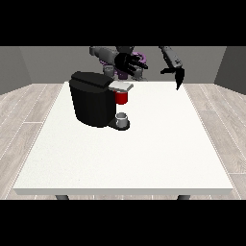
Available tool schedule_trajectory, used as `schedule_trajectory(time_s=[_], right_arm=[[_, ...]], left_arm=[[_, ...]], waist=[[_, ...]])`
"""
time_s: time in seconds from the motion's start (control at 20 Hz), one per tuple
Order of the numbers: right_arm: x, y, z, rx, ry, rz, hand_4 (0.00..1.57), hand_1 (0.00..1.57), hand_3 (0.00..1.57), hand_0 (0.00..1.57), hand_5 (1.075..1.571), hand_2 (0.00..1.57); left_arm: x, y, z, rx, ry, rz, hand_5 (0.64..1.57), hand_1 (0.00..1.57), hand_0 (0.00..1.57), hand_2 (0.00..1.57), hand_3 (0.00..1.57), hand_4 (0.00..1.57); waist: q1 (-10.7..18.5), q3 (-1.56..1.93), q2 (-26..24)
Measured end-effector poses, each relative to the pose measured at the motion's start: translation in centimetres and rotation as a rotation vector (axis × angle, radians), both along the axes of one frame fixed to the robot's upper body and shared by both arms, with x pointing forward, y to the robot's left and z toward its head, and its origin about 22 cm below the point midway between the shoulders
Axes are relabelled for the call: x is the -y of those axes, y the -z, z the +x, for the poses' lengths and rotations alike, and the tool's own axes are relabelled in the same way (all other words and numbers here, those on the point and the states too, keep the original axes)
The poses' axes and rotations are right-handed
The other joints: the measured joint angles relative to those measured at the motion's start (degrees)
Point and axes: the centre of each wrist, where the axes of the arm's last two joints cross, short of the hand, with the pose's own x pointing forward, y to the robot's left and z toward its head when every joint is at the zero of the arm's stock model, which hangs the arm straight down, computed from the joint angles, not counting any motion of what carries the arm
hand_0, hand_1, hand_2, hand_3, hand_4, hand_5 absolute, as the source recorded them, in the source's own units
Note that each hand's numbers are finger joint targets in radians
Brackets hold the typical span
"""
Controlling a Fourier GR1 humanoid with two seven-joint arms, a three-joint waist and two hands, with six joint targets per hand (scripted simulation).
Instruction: Insert the coffee pod into the coffee machine and close the lid
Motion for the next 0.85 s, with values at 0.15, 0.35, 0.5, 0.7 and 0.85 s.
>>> schedule_trajectory(time_s=[0.15,0.35,0.5,0.7,0.85], right_arm=[[-1.1,-0.6,0.2,0.037,-0.027,-0.003,0.39,0.00,0.00,0.00,1.571,0.00],[-2.2,-0.9,0.2,0.038,-0.082,-0.009,0.39,0.00,0.00,0.00,1.571,0.00],[-3.1,0.7,-0.6,0.002,-0.128,-0.018,0.47,0.00,0.00,0.00,1.571,0.00],[-4.4,2.7,-2.1,-0.010,-0.210,-0.048,0.51,0.00,0.00,0.00,1.571,0.00],[-4.9,5.2,-3.7,-0.015,-0.308,-0.057,0.46,0.00,0.00,0.00,1.571,0.00]], left_arm=[[-0.8,-0.3,0.3,0.004,0.001,0.000,1.571,0.00,0.00,0.00,0.00,0.40],[-0.8,0.3,0.0,-0.003,-0.007,-0.009,1.571,0.00,0.00,0.00,0.00,0.34],[-0.9,0.8,-0.2,-0.032,0.000,-0.013,1.571,0.00,0.00,0.00,0.00,0.40],[-0.4,1.8,-0.5,-0.025,0.005,-0.018,1.571,0.00,0.00,0.00,0.00,0.27],[0.3,2.3,-0.9,-0.038,0.019,-0.017,1.571,0.00,0.00,0.00,0.00,0.17]], waist=[[0.1,-0.04,0.6],[-0.2,-0.06,0.0],[0.1,-0.07,-1.9],[-0.3,-0.07,-2.1],[0.1,-0.06,-2.9]])
